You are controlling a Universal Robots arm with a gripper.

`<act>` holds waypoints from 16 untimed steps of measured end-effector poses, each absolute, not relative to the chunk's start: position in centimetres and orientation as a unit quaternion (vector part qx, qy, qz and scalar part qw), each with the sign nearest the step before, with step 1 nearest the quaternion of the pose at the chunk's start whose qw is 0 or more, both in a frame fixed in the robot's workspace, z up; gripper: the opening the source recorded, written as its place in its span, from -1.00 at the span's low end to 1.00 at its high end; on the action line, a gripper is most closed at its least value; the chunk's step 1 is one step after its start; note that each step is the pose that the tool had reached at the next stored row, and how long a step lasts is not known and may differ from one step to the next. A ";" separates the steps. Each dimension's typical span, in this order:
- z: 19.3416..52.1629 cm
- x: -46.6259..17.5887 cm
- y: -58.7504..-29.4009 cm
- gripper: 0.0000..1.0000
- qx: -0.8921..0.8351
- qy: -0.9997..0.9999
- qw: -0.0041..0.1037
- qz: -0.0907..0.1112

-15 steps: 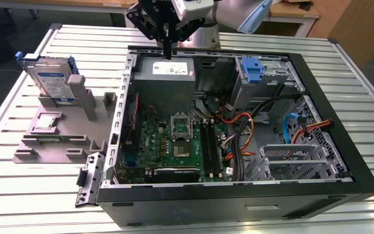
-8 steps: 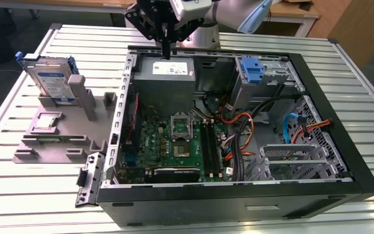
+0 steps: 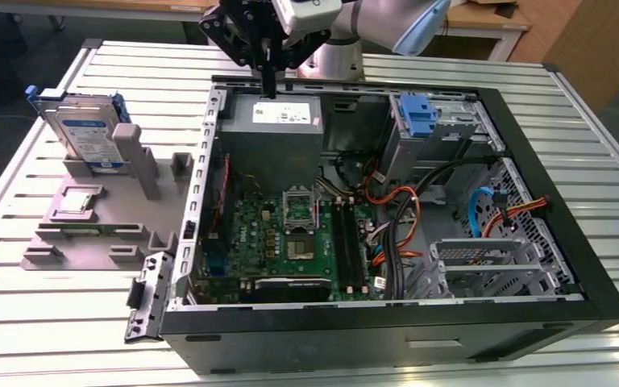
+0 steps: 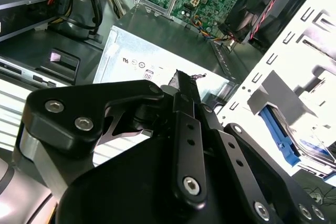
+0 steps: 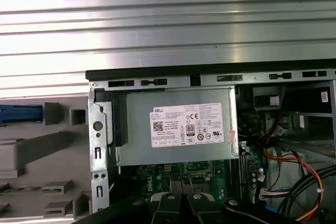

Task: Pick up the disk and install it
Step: 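Reach for the disk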

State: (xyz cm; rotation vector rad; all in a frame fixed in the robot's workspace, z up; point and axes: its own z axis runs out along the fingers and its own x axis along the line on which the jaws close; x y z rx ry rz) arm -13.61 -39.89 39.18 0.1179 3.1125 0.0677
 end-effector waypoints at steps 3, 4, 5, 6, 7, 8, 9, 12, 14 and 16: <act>39.2 -13.8 -39.9 -0.80 0.038 0.999 0.013 0.022; 39.2 -13.9 -39.9 -0.80 0.038 0.999 0.013 0.022; 39.2 -13.9 -39.9 -0.80 0.038 0.999 0.013 0.022; 39.2 -13.9 -39.9 -0.80 0.038 0.999 0.013 0.022; 39.2 -13.9 -39.9 -0.80 0.038 0.999 0.013 0.022; 39.2 -14.0 -39.9 -0.80 0.038 0.999 0.013 0.022; 39.2 -14.0 -39.9 -0.80 0.038 0.999 0.013 0.022; 39.2 -14.1 -39.9 -0.80 0.038 0.999 0.013 0.022; 39.2 -14.2 -39.9 -0.80 0.038 0.999 0.013 0.022; 39.2 -14.2 -39.9 -0.80 0.038 0.999 0.013 0.022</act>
